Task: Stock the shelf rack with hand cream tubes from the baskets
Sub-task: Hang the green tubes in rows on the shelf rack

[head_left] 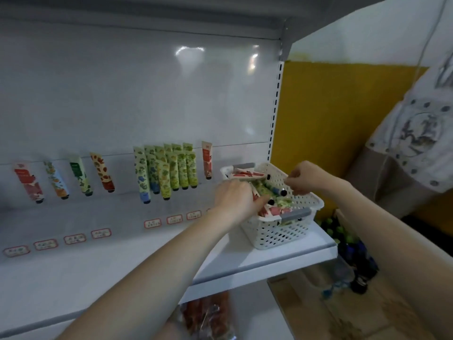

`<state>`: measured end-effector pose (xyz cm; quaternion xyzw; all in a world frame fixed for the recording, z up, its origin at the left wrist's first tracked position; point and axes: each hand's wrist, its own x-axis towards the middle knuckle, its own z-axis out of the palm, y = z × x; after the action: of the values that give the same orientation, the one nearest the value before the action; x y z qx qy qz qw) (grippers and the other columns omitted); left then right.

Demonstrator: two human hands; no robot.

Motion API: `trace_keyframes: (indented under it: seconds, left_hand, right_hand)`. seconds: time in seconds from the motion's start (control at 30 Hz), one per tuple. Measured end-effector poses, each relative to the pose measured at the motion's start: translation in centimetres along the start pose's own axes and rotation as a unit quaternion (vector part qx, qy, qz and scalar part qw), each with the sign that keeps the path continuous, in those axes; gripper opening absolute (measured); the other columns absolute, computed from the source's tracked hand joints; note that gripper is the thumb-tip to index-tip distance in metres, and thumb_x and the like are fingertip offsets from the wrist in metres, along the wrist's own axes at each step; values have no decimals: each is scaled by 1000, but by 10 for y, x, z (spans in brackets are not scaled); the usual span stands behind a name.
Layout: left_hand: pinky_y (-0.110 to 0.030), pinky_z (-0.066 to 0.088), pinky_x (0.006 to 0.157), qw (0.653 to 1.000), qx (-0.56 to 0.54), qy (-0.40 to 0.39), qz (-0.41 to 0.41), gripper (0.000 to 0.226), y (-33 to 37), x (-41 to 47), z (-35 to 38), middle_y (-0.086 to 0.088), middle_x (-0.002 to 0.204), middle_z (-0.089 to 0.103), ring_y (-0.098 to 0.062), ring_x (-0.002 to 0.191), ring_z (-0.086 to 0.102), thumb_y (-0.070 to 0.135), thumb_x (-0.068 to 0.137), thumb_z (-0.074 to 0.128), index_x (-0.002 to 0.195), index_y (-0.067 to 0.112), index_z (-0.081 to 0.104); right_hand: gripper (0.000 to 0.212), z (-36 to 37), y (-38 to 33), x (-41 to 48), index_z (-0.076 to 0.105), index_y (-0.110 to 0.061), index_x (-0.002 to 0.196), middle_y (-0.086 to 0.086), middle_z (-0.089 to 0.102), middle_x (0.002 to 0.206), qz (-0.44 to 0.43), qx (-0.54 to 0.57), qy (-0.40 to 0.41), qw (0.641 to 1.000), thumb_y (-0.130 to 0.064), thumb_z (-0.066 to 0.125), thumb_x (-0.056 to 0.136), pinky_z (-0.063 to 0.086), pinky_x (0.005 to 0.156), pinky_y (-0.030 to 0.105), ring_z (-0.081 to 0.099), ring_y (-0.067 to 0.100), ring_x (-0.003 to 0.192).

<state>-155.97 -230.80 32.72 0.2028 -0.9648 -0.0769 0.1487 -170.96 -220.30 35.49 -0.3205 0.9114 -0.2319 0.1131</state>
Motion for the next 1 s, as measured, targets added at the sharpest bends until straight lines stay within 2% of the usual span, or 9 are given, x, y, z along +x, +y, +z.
trace_keyframes:
  seconds: [0.07, 0.2, 0.3, 0.4, 0.47, 0.6, 0.77, 0.87, 1.0]
  left_hand:
    - [-26, 41, 66, 999, 44, 0, -13, 56, 6, 13, 8, -5, 94, 65, -19, 89, 59, 66, 84, 46, 94, 15, 65]
    - [-35, 41, 94, 992, 101, -56, -49, 86, 11, 30, 20, -5, 132, 52, -25, 120, 45, 79, 69, 51, 130, 20, 51]
    - [-36, 42, 96, 989, 102, -94, -59, 69, 14, 39, 21, -4, 123, 57, -24, 116, 47, 73, 73, 54, 115, 19, 60]
    - [-40, 41, 96, 984, 93, -132, -72, 52, 15, 46, 23, -2, 105, 62, -23, 106, 51, 69, 77, 51, 93, 22, 63]
    - [-43, 41, 94, 982, 99, -145, -73, 52, 18, 49, 25, 0, 98, 63, -23, 99, 54, 69, 75, 51, 92, 22, 63]
    - [-43, 42, 91, 977, 106, -171, -71, 49, 23, 53, 26, 0, 98, 63, -22, 93, 54, 65, 71, 53, 99, 26, 62]
    - [-30, 49, 77, 981, 44, -183, -37, 21, 20, 54, 15, -1, 84, 59, -19, 84, 56, 41, 82, 58, 79, 20, 55]
    - [-30, 51, 75, 989, 12, -146, -20, 17, 16, 51, 15, 0, 90, 61, -18, 85, 57, 32, 81, 65, 88, 18, 56]
    - [-37, 49, 89, 991, 72, -103, -38, 45, 15, 54, 25, -9, 116, 58, -23, 103, 54, 45, 77, 68, 109, 14, 58]
  right_hand:
    - [25, 2, 6, -1, 63, 4, 97, 18, 69, 89, 5, -1, -54, 999, -20, 58, 91, 58, 75, 36, 70, 26, 79]
    - [19, 5, 8, -2, 63, -6, 95, 1, 64, 82, -15, -38, -138, 990, -24, 58, 91, 56, 75, 27, 63, 14, 72]
    - [21, 9, 11, 3, 63, -5, 96, 5, 62, 84, -25, -84, -129, 988, -25, 57, 91, 52, 75, 27, 59, 16, 72]
    - [23, 15, 11, 5, 54, -9, 73, 6, 54, 73, -27, -135, -123, 983, -22, 55, 92, 41, 56, 22, 47, 14, 58]
    - [28, 19, 11, 7, 47, -11, 67, 3, 49, 67, -26, -161, -124, 979, -21, 53, 93, 33, 51, 21, 41, 12, 53]
    - [15, 28, 12, 11, 49, -10, 84, 4, 53, 83, -33, -166, -125, 978, -21, 54, 92, 34, 52, 19, 42, 10, 60]
    - [34, 35, 12, 15, 38, -16, 65, 1, 45, 69, -38, -180, -92, 979, -21, 59, 90, 28, 48, 21, 42, 13, 61]
    - [25, 38, 12, 17, 45, -11, 76, 2, 48, 73, -30, -164, -75, 983, -23, 64, 87, 33, 52, 23, 48, 18, 70]
    - [20, 38, 11, 17, 51, -9, 80, 10, 57, 93, -11, -135, -53, 989, -21, 65, 86, 39, 56, 24, 51, 21, 81]
